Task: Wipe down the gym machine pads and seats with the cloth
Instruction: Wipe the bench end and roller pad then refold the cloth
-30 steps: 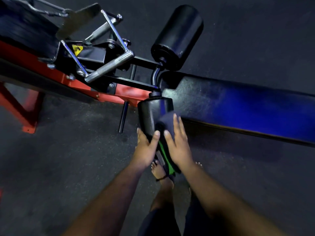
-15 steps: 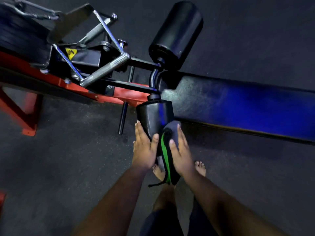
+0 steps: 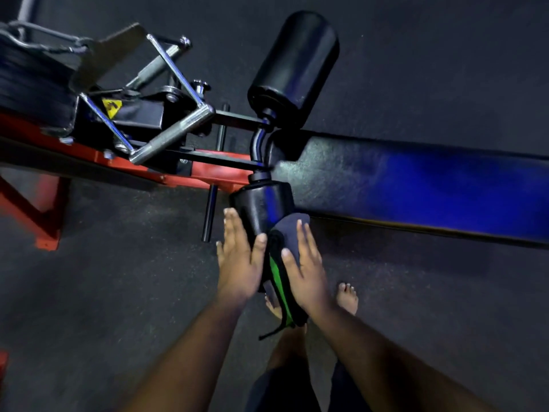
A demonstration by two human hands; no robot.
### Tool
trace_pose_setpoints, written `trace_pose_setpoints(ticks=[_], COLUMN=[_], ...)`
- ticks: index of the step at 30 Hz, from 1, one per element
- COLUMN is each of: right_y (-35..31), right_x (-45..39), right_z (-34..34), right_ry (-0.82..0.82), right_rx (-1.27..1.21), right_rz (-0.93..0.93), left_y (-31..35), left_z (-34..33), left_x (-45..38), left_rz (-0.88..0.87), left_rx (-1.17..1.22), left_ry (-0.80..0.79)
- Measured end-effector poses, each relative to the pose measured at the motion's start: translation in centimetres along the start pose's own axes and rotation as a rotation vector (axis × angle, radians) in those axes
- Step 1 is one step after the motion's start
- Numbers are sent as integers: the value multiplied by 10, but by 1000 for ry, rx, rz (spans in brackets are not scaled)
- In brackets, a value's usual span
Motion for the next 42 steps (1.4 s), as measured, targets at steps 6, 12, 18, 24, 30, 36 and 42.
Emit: trace_pose_setpoints(ticks=[6, 12, 18, 24, 30, 36, 42], right_y=[-38, 3, -4, -71, -140, -145, -161], right_x=[-123, -35, -50, -129, -249, -349, -429], right_z=[1, 8, 64, 113, 134, 108, 146], right_ry=[38, -10, -98, 167, 357, -123, 55], right_rx=[-153, 58, 113, -53, 282, 721, 660], right_rz=[-77, -46, -216, -125, 243, 360, 221], left_y=[13, 16, 56, 106, 141, 160, 165], left_z=[-12, -4, 22, 53, 65, 59, 63], left_x=[-3, -2, -1, -45, -142, -229, -267], left_rz=[-69, -30, -53, -166, -198, -85, -38], left_rx=[-240, -307, -345, -323, -339, -331, -340], left_ry=[-19, -120, -149, -77, 48, 61, -26])
Point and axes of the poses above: each hand's wrist, its own x-axis away from the middle knuckle, its own z-axis out of the back of the hand, y = z × x, the point moved 2 cm from there along -x, towards the middle knuckle, and after that the axes turned 1 degree about -x, right-handed, at the moved point
